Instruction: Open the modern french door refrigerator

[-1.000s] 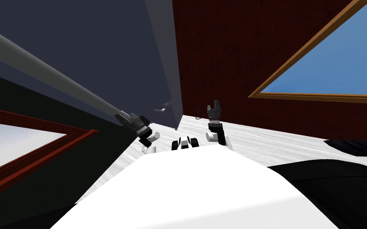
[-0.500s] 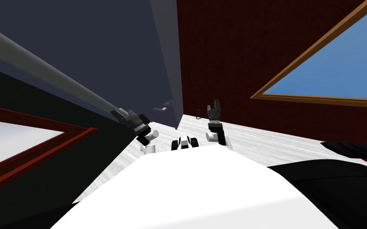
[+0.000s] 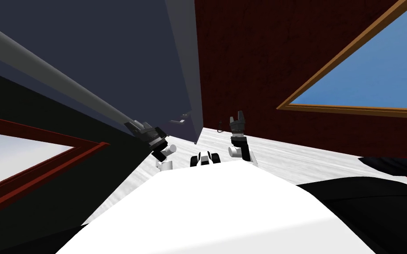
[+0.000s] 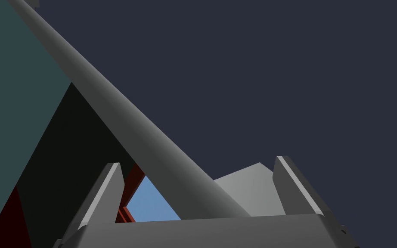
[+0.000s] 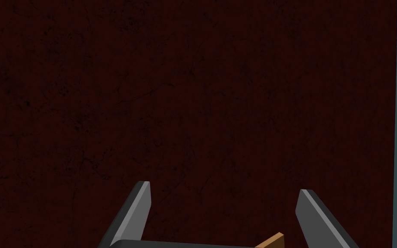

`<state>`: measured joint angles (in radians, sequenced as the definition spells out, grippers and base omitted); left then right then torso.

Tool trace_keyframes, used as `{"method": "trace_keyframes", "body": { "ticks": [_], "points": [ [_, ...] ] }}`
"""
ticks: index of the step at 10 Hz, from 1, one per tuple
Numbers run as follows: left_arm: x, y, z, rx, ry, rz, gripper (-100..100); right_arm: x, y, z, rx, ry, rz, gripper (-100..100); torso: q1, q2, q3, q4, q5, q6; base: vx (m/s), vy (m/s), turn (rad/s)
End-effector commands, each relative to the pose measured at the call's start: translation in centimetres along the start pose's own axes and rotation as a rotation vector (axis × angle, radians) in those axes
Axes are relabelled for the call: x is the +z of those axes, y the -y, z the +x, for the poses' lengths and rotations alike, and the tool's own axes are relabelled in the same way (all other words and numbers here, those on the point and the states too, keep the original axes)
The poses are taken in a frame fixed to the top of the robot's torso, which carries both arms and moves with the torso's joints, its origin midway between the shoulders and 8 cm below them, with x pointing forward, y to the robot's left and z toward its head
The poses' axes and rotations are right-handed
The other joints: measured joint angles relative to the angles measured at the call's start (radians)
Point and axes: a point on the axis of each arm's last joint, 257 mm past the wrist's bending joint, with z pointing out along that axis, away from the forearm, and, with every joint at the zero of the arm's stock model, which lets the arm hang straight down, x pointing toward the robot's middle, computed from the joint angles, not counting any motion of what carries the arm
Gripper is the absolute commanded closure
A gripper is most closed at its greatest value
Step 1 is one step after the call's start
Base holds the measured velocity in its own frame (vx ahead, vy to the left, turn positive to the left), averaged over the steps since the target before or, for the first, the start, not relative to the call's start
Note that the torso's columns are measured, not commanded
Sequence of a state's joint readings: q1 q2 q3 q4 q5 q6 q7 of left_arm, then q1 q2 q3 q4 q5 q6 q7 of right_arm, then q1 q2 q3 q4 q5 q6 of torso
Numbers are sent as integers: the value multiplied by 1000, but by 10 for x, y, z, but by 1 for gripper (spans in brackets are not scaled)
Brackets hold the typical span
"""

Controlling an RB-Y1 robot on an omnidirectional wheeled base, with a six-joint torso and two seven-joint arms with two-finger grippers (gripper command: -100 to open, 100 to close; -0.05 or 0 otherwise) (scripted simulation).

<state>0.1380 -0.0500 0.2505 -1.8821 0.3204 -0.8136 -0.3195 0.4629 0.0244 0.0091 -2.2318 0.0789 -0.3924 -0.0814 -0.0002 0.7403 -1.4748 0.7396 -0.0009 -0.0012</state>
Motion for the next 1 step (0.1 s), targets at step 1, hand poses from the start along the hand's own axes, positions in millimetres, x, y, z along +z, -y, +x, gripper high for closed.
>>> {"method": "trace_keyframes", "body": {
  "ticks": [1],
  "points": [
    [0, 0, 0, 0, 0, -2, 0, 0, 0, 0, 0, 0, 0, 0, 0, -1, 0, 0, 0, 0, 0, 0, 0]
  ]
}}
